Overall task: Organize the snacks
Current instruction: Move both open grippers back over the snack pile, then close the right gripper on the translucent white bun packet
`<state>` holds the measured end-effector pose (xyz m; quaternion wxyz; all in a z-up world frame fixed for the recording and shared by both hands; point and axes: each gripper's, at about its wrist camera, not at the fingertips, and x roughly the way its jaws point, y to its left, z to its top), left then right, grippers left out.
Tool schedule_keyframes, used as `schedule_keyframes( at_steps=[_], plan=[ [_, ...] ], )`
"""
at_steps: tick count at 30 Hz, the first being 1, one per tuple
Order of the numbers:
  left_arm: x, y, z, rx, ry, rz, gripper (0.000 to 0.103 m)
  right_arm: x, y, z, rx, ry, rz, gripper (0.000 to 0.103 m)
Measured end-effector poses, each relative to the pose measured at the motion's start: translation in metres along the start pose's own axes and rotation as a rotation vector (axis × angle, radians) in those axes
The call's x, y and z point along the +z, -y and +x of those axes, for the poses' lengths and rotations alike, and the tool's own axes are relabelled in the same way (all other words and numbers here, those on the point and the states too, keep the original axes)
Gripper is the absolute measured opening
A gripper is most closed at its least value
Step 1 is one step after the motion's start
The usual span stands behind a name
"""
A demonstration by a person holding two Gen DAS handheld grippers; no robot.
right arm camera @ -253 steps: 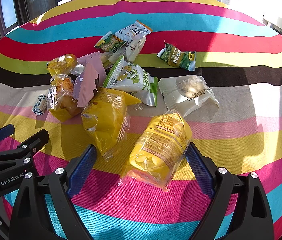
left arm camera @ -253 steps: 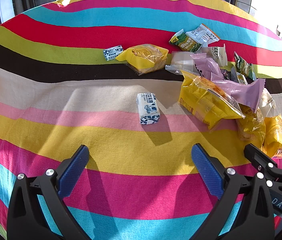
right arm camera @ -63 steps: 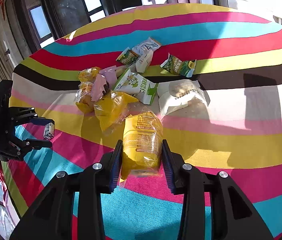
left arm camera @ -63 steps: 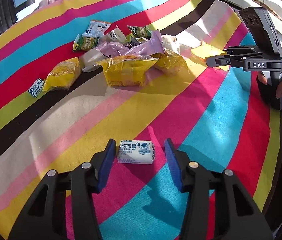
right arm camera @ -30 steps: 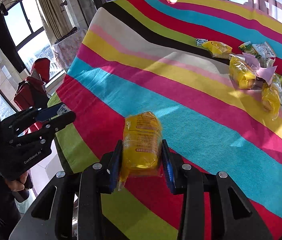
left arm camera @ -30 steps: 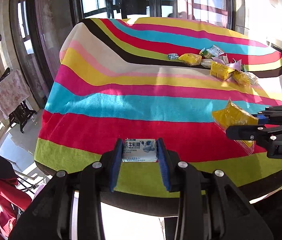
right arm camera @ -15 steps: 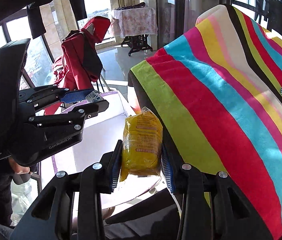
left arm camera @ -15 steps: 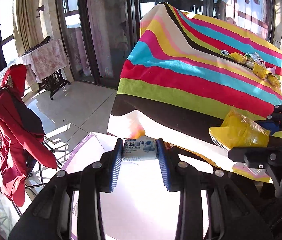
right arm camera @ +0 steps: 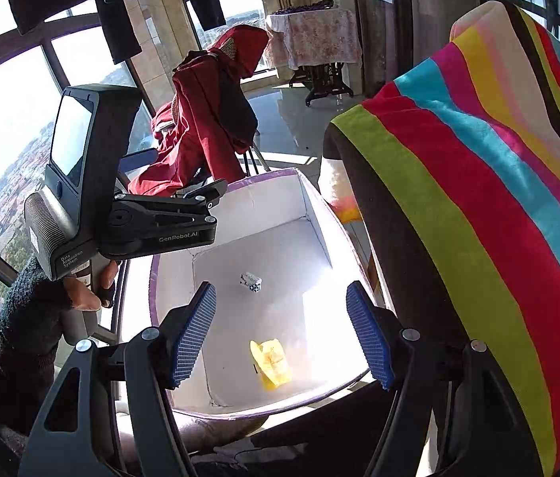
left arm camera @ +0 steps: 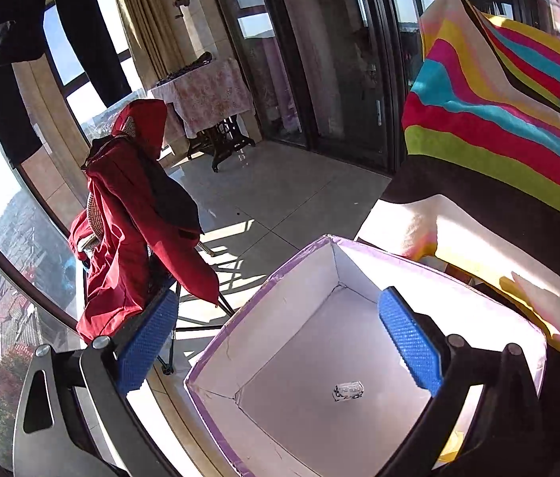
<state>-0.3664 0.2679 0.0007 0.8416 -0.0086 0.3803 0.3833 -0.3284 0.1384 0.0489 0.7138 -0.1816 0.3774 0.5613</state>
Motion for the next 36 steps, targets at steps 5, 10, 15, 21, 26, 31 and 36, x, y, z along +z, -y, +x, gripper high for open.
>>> schedule_keyframes(
  at_steps=[5, 10, 15, 21, 26, 31, 36],
  plan=[
    [0.026, 0.041, -0.028, -0.124, 0.104, 0.089, 0.101, -0.024, 0.022, -0.065, -0.157, 0.143, 0.038, 0.087],
    [0.063, 0.108, -0.068, -0.292, 0.212, 0.207, 0.101, -0.059, 0.071, -0.122, -0.364, 0.244, 0.181, 0.087],
    [0.098, 0.205, -0.093, -0.548, 0.200, 0.302, 0.101, -0.098, 0.145, -0.163, -0.500, 0.234, 0.415, 0.087],
    [0.117, 0.330, -0.102, -0.691, 0.147, 0.440, 0.101, -0.132, 0.227, -0.208, -0.635, 0.225, 0.604, 0.087],
    [0.128, 0.405, -0.081, -0.698, 0.062, 0.468, 0.101, -0.152, 0.312, -0.227, -0.777, 0.167, 0.759, 0.087],
    [0.135, 0.422, -0.062, -0.705, 0.007, 0.410, 0.101, -0.155, 0.378, -0.214, -0.788, 0.112, 0.851, 0.087],
    [0.139, 0.414, -0.054, -0.707, -0.005, 0.386, 0.101, -0.137, 0.411, -0.192, -0.803, 0.032, 0.831, 0.087]
  ],
)
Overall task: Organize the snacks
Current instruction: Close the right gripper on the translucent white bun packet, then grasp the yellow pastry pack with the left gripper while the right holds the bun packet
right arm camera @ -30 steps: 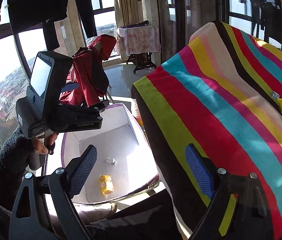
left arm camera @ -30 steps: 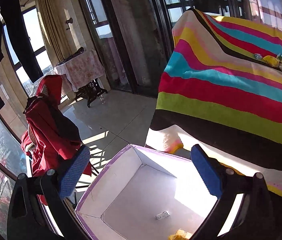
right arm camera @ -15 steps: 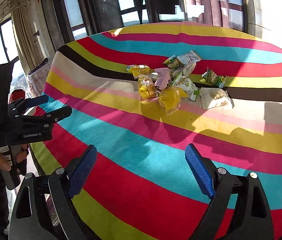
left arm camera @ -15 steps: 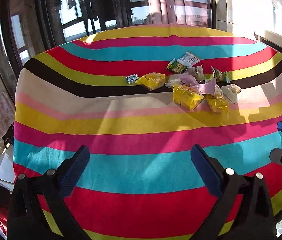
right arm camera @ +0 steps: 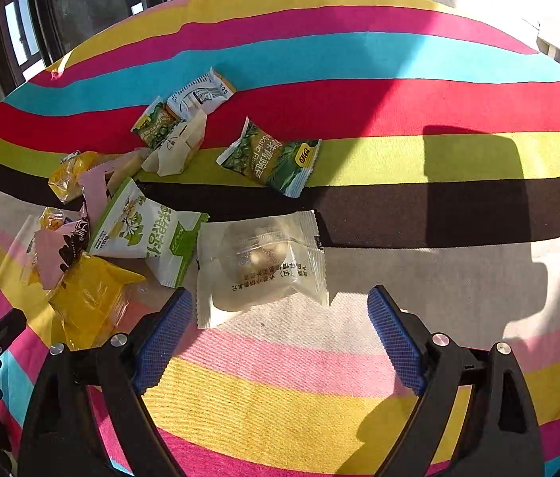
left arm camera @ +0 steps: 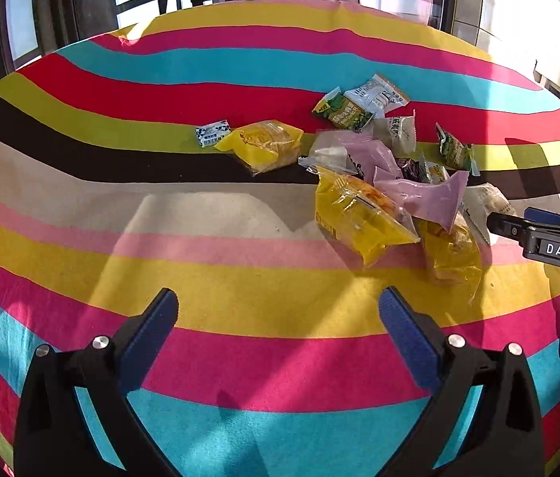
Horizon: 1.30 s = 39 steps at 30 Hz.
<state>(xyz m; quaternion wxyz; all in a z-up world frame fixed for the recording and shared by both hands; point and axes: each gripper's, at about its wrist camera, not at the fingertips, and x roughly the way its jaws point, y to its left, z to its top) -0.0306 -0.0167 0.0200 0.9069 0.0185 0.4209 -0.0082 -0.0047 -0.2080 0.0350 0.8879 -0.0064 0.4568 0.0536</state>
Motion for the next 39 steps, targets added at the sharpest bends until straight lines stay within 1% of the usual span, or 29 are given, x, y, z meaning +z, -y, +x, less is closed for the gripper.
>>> schedule_keyframes(
  at_steps=[2, 4, 8, 11, 13, 15, 16, 17, 18, 19, 22, 23, 24, 25, 27, 28, 29, 30, 32, 33, 35, 37, 39],
  plan=[
    [0.001, -0.001, 0.000, -0.002, 0.002, 0.004, 0.101, 0.007, 0.000, 0.011, -0.010, -0.032, 0.002, 0.087],
    [0.002, -0.001, 0.002, -0.014, -0.001, 0.000, 0.101, 0.012, -0.002, 0.016, -0.017, -0.035, -0.012, 0.087],
    [0.008, 0.000, 0.004, -0.038, -0.003, -0.031, 0.101, 0.009, -0.007, 0.015, -0.004, -0.032, -0.035, 0.087],
    [0.015, -0.002, 0.004, -0.054, 0.011, -0.100, 0.101, 0.008, -0.010, 0.015, 0.006, -0.032, -0.051, 0.087],
    [0.023, -0.003, 0.007, -0.067, 0.004, -0.156, 0.101, 0.007, -0.012, 0.015, 0.007, -0.030, -0.053, 0.087],
    [0.032, 0.000, 0.012, -0.074, -0.014, -0.188, 0.101, 0.007, -0.016, 0.016, 0.019, -0.018, -0.067, 0.087],
    [0.037, 0.003, 0.014, -0.077, -0.011, -0.189, 0.101, 0.005, -0.018, 0.014, 0.028, -0.009, -0.077, 0.085],
    [0.042, 0.006, 0.017, -0.060, -0.006, -0.175, 0.101, 0.003, -0.021, 0.011, 0.036, 0.008, -0.087, 0.073],
    [0.046, 0.010, 0.022, -0.027, -0.009, -0.148, 0.101, 0.001, -0.022, 0.009, 0.042, 0.020, -0.096, 0.061],
    [0.048, 0.013, 0.026, -0.022, -0.011, -0.124, 0.101, -0.002, -0.023, 0.006, 0.048, 0.031, -0.104, 0.055],
    [0.050, 0.010, 0.027, -0.074, -0.004, -0.077, 0.101, -0.009, -0.028, 0.003, 0.058, 0.038, -0.104, 0.052],
    [0.050, 0.010, 0.026, -0.103, 0.006, -0.039, 0.101, -0.011, -0.027, 0.001, 0.069, 0.041, -0.101, 0.052],
    [0.050, 0.012, 0.026, -0.127, 0.018, 0.020, 0.101, -0.013, -0.026, 0.000, 0.078, 0.042, -0.099, 0.051],
    [0.049, 0.015, 0.026, -0.138, 0.025, 0.089, 0.101, -0.014, -0.029, -0.001, 0.080, 0.044, -0.097, 0.051],
    [0.048, 0.019, 0.028, -0.147, 0.033, 0.192, 0.101, -0.017, -0.030, -0.003, 0.077, 0.045, -0.096, 0.051],
    [0.049, 0.020, 0.030, -0.158, 0.029, 0.224, 0.101, -0.017, -0.028, -0.004, 0.073, 0.045, -0.098, 0.051],
    [0.051, 0.021, 0.034, -0.186, 0.023, 0.247, 0.101, -0.010, -0.027, 0.000, 0.069, 0.045, -0.101, 0.051],
    [0.053, 0.023, 0.037, -0.213, 0.011, 0.262, 0.101, -0.011, -0.028, 0.000, 0.068, 0.045, -0.102, 0.051],
    [0.055, 0.025, 0.043, -0.259, -0.010, 0.284, 0.101, -0.012, -0.027, 0.000, 0.069, 0.045, -0.098, 0.051],
    [0.055, 0.027, 0.043, -0.271, -0.019, 0.290, 0.101, -0.012, -0.026, 0.000, 0.070, 0.045, -0.095, 0.051],
    [0.050, 0.027, 0.039, -0.239, -0.005, 0.271, 0.101, -0.011, -0.025, 0.000, 0.072, 0.046, -0.088, 0.051],
    [0.039, 0.023, 0.029, -0.244, 0.026, 0.219, 0.101, -0.011, -0.025, 0.000, 0.070, 0.045, -0.090, 0.051],
    [0.029, 0.018, 0.026, -0.212, 0.016, 0.133, 0.101, -0.010, -0.027, 0.000, 0.064, 0.044, -0.097, 0.051]
  ],
)
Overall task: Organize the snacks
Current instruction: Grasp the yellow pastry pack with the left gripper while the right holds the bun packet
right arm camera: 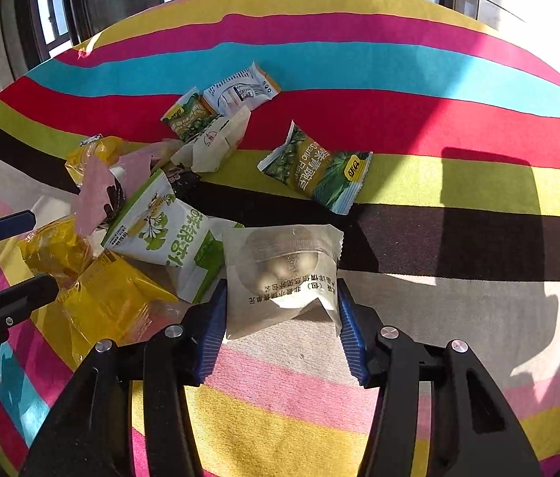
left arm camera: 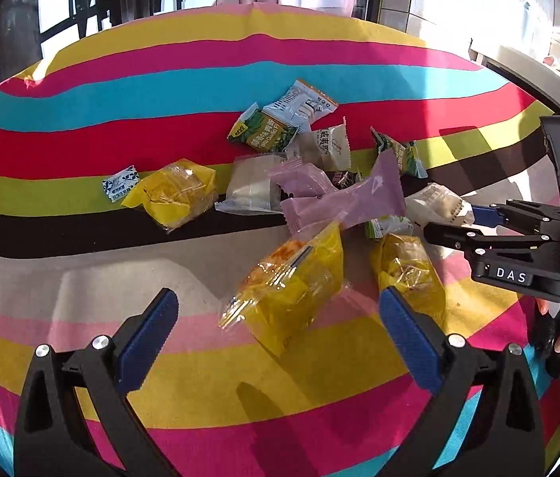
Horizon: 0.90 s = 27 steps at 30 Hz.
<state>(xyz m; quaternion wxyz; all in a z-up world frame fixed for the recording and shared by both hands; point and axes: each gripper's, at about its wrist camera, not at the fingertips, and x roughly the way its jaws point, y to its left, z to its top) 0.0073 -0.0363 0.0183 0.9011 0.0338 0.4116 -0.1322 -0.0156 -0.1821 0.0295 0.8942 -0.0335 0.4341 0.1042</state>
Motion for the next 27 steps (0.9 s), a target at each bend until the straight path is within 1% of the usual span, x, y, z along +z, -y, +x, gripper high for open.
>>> schedule_keyframes(
  at_steps=[2, 3, 4, 5, 6, 7, 11, 12, 14, 15, 16, 17, 18, 19, 23, 27],
  plan=[
    [-0.007, -0.003, 0.000, 0.025, -0.014, -0.097, 0.101, 0.000, 0.000, 0.000, -0.002, -0.001, -0.003, 0.051],
    [-0.007, -0.004, 0.000, 0.056, -0.019, -0.135, 0.101, 0.001, 0.000, 0.000, -0.003, -0.001, -0.003, 0.051],
    [-0.006, -0.006, 0.000, 0.060, -0.014, -0.172, 0.101, 0.001, 0.000, 0.000, -0.003, -0.001, -0.003, 0.051],
    [-0.004, -0.010, 0.002, 0.043, -0.023, -0.229, 0.101, 0.001, -0.001, 0.000, -0.004, -0.002, -0.004, 0.051],
    [-0.003, -0.014, 0.007, 0.029, -0.060, -0.302, 0.101, 0.001, -0.001, 0.000, -0.006, -0.002, -0.005, 0.051],
    [0.000, -0.017, 0.009, 0.034, -0.077, -0.362, 0.101, 0.001, -0.001, 0.000, -0.007, -0.002, -0.006, 0.051],
    [0.007, -0.016, 0.012, 0.085, -0.061, -0.518, 0.101, 0.002, -0.001, 0.000, -0.006, -0.003, -0.005, 0.051],
    [0.009, -0.012, 0.016, 0.113, -0.061, -0.512, 0.101, 0.002, -0.001, 0.000, -0.005, -0.003, -0.005, 0.051],
    [0.013, 0.001, 0.025, 0.188, -0.068, -0.415, 0.100, 0.002, 0.000, 0.000, -0.003, -0.003, -0.003, 0.051],
    [0.011, 0.006, 0.026, 0.224, -0.055, -0.374, 0.088, 0.002, 0.000, 0.000, -0.002, -0.003, -0.002, 0.051],
    [0.008, 0.008, 0.023, 0.234, -0.031, -0.351, 0.063, 0.002, 0.001, 0.000, 0.001, -0.002, -0.001, 0.051],
    [0.005, 0.007, 0.018, 0.222, -0.018, -0.342, 0.058, 0.002, 0.001, 0.000, 0.004, -0.001, 0.001, 0.051],
    [0.002, 0.006, 0.014, 0.189, -0.016, -0.335, 0.057, 0.002, 0.002, 0.000, 0.007, -0.001, 0.004, 0.051],
    [-0.002, 0.007, 0.009, 0.176, -0.010, -0.314, 0.056, 0.002, 0.002, 0.000, 0.010, 0.000, 0.006, 0.051],
    [-0.024, 0.009, -0.021, 0.221, 0.030, -0.228, 0.056, 0.002, 0.004, -0.001, 0.021, 0.010, 0.015, 0.051],
    [-0.047, -0.007, -0.044, 0.254, 0.025, -0.215, 0.056, 0.001, 0.006, -0.006, 0.044, 0.035, 0.025, 0.051]
  ],
)
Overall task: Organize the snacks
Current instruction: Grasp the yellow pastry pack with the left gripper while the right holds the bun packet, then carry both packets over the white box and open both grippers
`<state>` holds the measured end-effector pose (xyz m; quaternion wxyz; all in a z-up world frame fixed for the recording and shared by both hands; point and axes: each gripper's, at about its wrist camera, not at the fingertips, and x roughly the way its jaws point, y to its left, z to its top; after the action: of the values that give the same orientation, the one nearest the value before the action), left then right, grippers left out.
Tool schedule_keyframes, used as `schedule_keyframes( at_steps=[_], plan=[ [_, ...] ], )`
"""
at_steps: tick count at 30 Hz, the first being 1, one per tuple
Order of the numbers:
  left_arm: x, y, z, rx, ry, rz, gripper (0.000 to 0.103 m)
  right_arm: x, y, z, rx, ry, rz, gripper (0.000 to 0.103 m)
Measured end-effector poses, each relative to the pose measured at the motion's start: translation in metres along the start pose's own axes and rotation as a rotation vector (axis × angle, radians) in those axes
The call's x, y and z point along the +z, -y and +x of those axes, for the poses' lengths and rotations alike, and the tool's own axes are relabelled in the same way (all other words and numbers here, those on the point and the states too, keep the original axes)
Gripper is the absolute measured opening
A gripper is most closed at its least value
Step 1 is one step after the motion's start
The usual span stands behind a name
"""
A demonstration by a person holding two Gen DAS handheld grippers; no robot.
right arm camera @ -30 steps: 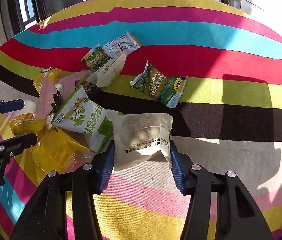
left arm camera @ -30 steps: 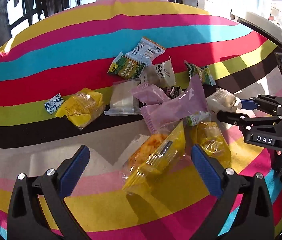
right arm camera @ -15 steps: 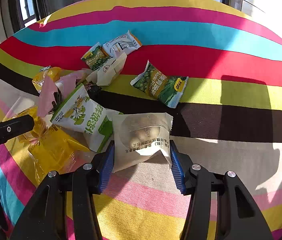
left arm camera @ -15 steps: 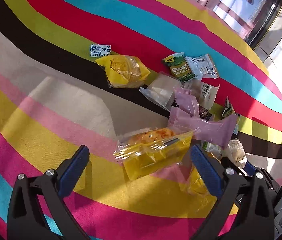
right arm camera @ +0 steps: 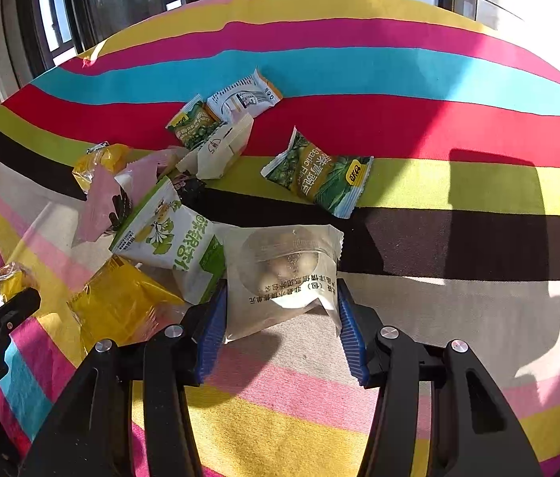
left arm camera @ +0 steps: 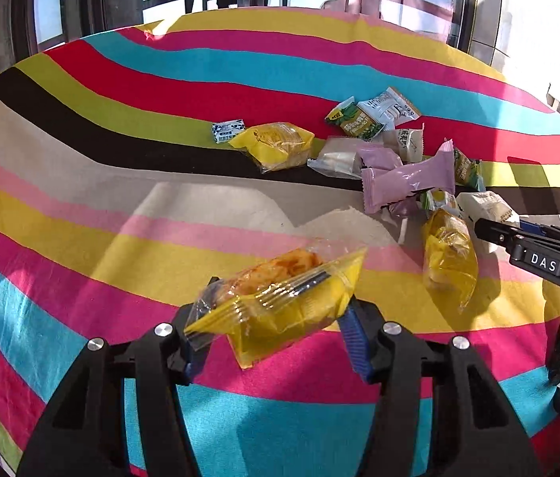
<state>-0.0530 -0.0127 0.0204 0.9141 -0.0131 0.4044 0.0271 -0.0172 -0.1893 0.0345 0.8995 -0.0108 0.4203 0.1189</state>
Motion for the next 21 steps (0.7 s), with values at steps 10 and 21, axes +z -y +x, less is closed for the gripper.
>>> schedule_keyframes(
  at_steps=[10, 21],
  plan=[
    [-0.023, -0.059, -0.028, 0.043, 0.016, -0.035, 0.056, -0.036, -0.035, -0.046, 0.085, 0.045, 0.017, 0.051],
    [-0.038, -0.082, -0.046, 0.045, 0.043, -0.041, 0.057, -0.067, -0.112, -0.083, 0.174, 0.079, -0.077, 0.051]
  ],
)
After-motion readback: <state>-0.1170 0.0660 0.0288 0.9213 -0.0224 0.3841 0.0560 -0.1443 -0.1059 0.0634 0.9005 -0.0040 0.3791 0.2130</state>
